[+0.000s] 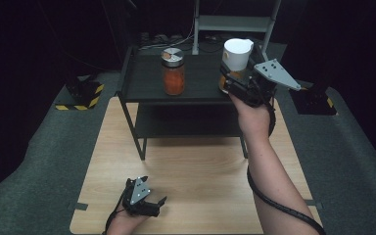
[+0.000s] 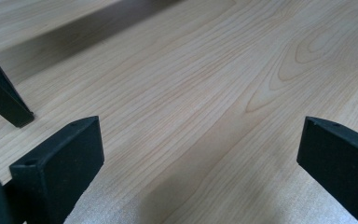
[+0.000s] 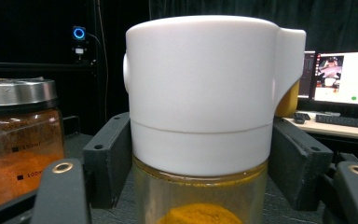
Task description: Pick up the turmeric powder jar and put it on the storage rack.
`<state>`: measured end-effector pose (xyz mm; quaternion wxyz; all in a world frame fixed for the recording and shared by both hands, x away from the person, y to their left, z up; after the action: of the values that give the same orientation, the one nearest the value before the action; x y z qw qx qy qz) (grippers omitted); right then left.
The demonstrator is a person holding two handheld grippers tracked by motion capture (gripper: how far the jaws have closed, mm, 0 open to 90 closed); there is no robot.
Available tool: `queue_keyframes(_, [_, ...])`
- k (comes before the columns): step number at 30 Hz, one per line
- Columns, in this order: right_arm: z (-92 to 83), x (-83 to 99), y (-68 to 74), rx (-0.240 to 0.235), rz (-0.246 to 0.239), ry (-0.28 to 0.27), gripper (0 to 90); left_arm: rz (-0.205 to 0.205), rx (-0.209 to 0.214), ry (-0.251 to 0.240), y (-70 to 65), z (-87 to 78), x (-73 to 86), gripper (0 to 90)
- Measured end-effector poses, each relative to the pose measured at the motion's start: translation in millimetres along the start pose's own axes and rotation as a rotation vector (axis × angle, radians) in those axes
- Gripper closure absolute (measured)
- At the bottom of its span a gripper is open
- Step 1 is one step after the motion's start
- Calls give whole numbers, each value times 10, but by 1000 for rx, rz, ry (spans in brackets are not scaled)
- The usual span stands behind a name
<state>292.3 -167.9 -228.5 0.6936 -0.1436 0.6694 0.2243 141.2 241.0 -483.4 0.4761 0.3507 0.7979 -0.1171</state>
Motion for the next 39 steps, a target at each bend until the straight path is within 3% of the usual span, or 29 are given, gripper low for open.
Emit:
queue_keyframes(7, [-26,9,22,3,8,7,162,1,1,1,-2,2,-2,7])
queue_keyframes(15, [-126,33,89,10,-22,-6,0,7,-2,3,-8,3,-5,7])
queue_keyframes(39, [-529,200,220,2,-88,0,0,10,-9,4,-16,1,-6,7])
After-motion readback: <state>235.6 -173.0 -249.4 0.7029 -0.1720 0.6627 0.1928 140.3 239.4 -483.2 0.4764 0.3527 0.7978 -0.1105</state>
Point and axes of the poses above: each handheld gripper's, and its own axes: z roughly forward along the jaws, x roughly out of its underside, y roughly to its left, the point moved 5 cm from there along z, roughly forward along the jaws, and after that the axes turned 7 degrees about z, right-handed, at the moved point
